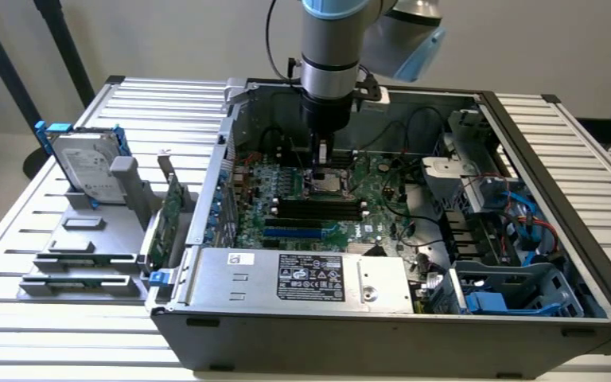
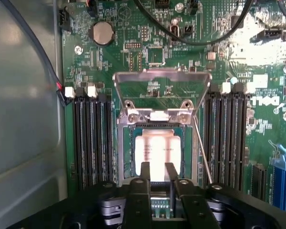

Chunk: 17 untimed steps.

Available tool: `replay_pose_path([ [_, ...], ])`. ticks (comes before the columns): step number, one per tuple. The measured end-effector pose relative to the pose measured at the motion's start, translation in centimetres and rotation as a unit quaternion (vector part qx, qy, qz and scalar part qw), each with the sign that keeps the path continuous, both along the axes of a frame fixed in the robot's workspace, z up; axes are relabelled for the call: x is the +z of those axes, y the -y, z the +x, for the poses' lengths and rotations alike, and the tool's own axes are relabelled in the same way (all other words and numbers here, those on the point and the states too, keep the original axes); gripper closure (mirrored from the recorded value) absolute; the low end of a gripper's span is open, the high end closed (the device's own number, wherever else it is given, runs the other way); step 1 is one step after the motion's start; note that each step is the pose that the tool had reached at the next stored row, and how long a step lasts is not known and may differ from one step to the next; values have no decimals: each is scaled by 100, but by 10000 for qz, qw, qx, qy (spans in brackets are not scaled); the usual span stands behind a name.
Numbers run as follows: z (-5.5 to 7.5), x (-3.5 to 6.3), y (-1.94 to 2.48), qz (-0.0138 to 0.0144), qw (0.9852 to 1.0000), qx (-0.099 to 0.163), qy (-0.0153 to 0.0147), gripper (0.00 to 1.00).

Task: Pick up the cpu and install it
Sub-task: 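Place the cpu into insertion slot, then close the cpu cover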

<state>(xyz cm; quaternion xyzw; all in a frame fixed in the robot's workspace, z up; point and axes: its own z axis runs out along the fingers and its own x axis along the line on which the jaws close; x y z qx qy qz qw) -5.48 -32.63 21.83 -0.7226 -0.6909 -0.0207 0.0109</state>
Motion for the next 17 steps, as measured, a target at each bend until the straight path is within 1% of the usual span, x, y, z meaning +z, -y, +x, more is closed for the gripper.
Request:
replay_pose_path([
  [1,-35,2,0,4,10000,-1,0,76],
  [3,-108,8,0,8,10000,0,0,87],
  [4,-145,12,0,10,10000,0,0,89],
  [7,-242,26,0,11,10000,0,0,89],
  [9,-286,30,0,11,10000,-1,0,89],
  [17,-292,30,0,11,10000,15,9,89],
])
